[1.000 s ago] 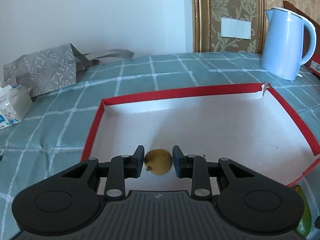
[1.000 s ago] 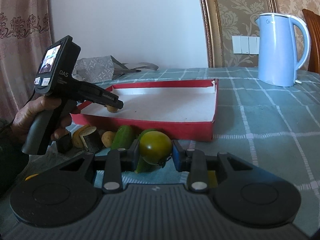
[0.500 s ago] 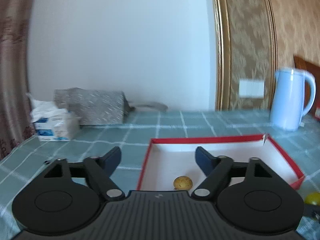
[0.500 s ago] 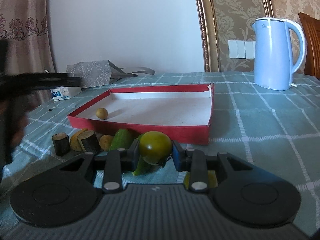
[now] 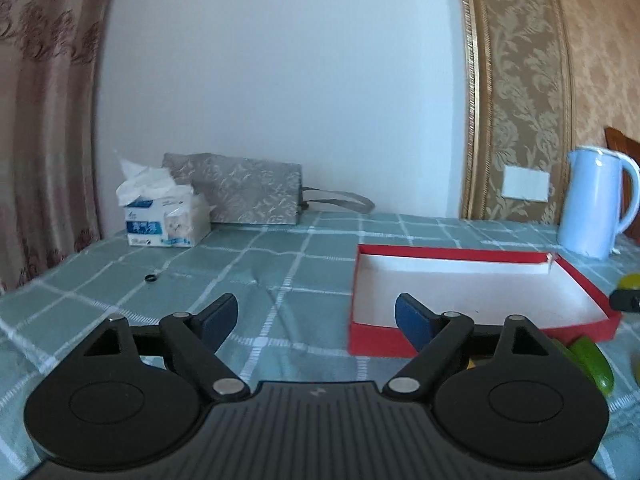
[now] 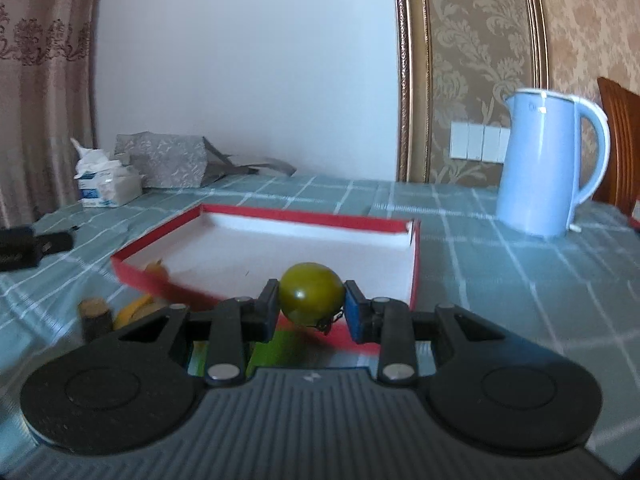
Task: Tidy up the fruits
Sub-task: 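Lower the green tomato into the red tray and open the right tool, then move the left tool to the yellow fruit chunk and grasp it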
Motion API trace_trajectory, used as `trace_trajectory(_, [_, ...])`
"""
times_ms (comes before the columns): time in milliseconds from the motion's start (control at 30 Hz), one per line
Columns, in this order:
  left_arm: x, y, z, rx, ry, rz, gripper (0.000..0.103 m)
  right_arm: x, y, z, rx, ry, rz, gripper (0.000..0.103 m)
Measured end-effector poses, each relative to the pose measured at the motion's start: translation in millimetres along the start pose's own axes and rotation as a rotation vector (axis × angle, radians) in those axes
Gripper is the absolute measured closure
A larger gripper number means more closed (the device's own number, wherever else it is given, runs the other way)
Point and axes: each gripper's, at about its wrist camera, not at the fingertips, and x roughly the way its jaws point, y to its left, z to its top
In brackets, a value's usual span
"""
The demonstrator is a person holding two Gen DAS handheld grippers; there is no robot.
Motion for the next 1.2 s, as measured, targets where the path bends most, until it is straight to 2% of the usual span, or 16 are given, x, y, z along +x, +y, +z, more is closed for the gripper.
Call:
trace_trajectory(167, [9, 9, -4, -0.027, 0.026, 0.003, 0.017, 44, -1, 17, 0.003, 0.058, -0.019, 0.072])
trace_trajectory(333, [10, 11, -5, -0.036, 0.031, 0.0, 0.017, 81, 0, 17, 0.024, 0.135, -0.02, 0.072])
trace_trajectory(533, [10, 6, -5, -0.012, 0.03, -0.014, 0.017, 99, 1, 12, 0.034, 0.175, -0.035, 0.07])
trace_trajectory(633, [12, 7, -5, -0.02, 0.047, -0.03, 0.017, 99, -3, 11, 0.057, 0.173, -0.037, 0.04])
trace_trajectory(767, [13, 8, -5, -0.035, 0.052, -0.033, 0.017, 91, -6, 14, 0.06, 0.122, -0.073, 0.027])
trace_trajectory(833, [13, 9, -5, -0.039, 0.053, -0.033, 0.017, 88, -8, 15, 0.066, 0.111, -0.07, 0.027])
trace_trajectory(900, [13, 9, -5, -0.038, 0.055, -0.033, 0.017, 84, -9, 14, 0.069, 0.098, -0.082, 0.019])
trace_trajectory(967, [13, 9, -5, -0.038, 0.053, -0.033, 0.017, 78, -11, 15, 0.085, 0.07, -0.091, 0.004])
trace_trajectory(1033, [13, 10, -5, -0.041, 0.053, -0.036, 0.017, 69, -15, 16, 0.107, 0.033, -0.09, 0.0])
trace_trajectory(1200, [13, 9, -5, -0.037, 0.056, -0.034, 0.017, 54, -21, 18, 0.158, -0.015, -0.077, 0.0])
